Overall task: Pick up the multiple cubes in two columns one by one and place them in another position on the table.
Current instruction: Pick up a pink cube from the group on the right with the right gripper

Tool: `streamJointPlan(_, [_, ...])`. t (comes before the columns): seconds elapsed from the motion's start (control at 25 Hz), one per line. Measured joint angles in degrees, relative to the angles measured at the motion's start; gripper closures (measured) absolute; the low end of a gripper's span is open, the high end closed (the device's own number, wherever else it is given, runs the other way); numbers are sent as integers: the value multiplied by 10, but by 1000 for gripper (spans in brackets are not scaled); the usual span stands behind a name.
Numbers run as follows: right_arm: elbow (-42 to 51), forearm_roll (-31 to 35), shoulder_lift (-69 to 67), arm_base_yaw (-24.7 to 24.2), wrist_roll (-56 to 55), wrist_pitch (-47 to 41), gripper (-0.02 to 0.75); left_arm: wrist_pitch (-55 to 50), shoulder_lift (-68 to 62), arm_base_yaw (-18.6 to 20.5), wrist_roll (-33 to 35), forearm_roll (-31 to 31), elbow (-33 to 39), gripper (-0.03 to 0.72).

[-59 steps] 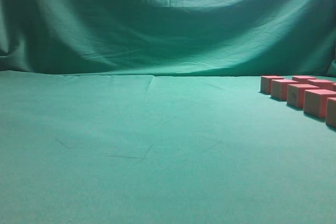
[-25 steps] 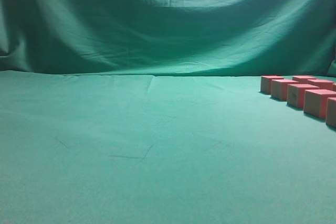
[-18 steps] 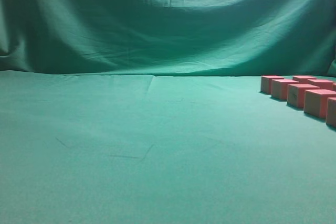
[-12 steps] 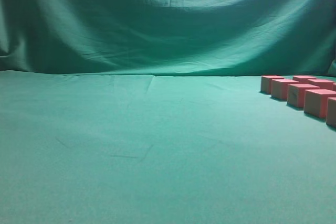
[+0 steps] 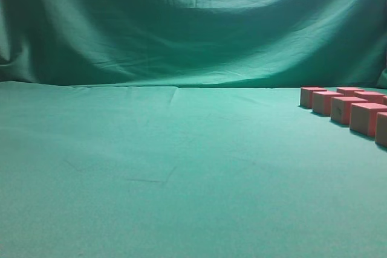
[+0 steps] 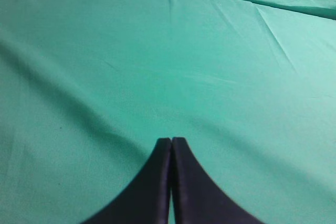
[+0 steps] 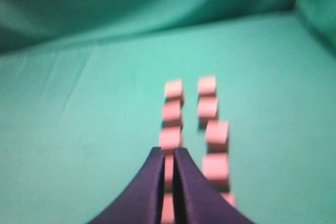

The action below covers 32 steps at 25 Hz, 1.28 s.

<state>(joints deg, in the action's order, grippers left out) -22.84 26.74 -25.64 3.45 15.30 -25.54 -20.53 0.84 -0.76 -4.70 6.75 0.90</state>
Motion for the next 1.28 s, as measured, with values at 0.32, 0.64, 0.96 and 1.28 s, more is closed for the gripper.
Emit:
streamJointPlan(0.32, [-51,160,-180,0,165,-157,689,0,0,0,0,0,0,688])
streamJointPlan(0.64, [-141,160,-306,0,204,-224,738,0,0,0,0,0,0,688])
streamJointPlan(0.96, [-196,-122,-375,126,-64,-224,738,0,0,0,0,0,0,688])
streamJointPlan(1.28, [-209,-247,-466,226,-226,-203,738,0,0,0,0,0,0,688])
